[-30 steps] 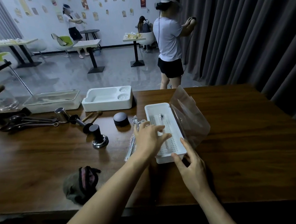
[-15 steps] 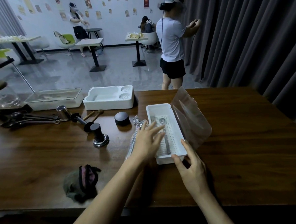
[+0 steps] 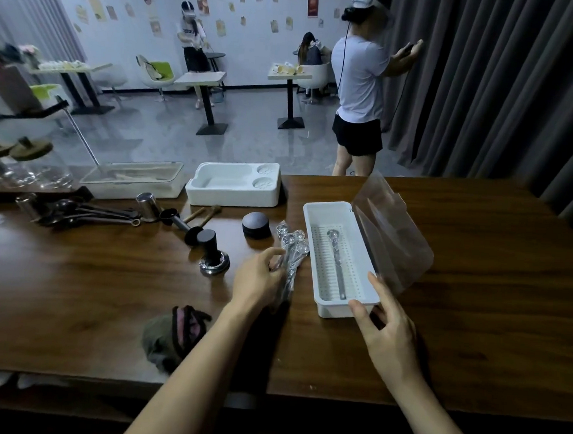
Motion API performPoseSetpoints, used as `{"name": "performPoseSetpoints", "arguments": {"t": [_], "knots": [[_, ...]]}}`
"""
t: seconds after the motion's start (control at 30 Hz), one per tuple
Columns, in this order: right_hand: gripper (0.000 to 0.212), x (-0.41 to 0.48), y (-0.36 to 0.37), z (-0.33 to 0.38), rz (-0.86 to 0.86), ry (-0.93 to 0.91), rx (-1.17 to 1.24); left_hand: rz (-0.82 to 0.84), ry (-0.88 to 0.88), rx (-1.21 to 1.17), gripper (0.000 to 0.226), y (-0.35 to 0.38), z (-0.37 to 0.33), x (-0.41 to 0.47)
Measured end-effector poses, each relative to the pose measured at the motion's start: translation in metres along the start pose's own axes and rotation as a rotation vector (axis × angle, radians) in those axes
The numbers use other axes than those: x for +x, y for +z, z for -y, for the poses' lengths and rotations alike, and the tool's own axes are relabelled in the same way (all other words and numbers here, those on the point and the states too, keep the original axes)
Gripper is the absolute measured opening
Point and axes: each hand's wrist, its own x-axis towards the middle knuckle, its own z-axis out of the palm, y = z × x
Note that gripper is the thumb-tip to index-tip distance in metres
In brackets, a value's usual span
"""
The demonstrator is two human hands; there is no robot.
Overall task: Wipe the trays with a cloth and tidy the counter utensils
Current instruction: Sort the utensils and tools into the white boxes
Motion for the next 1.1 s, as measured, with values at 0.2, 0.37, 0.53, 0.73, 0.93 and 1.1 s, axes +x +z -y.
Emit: {"name": "performPoseSetpoints", "arguments": {"t": [0.2,0.37,0.53,0.73,0.93,1.1], "knots": [[0.065,0.000,0.001,0.002,-0.001,-0.002,-0.001,-0.005,-0.049,-0.225,0.032,-0.004,0.001,-0.001],[0.063,0.000,0.001,0.002,-0.008,-0.006,0.015,-0.017,-0.027,-0.455,0.030,-0.009,-0.005,-0.004],[0.062,0.000,0.001,0.000,-0.004,-0.010,0.014,-0.037,0.030,-0.629,0.025,-0.012,-0.035,0.000],[0.061,0.000,0.000,0.003,-0.008,0.000,0.021,0.029,0.143,-0.642,0.025,0.004,-0.071,-0.002],[0.067,0.001,0.001,-0.004,-0.029,-0.012,0.013,-0.013,0.249,-0.027,0.036,0.030,-0.077,0.003],[0.064,0.001,0.000,-0.003,-0.001,-0.015,-0.006,0.004,0.316,0.368,0.034,0.033,-0.083,0.002]]}}
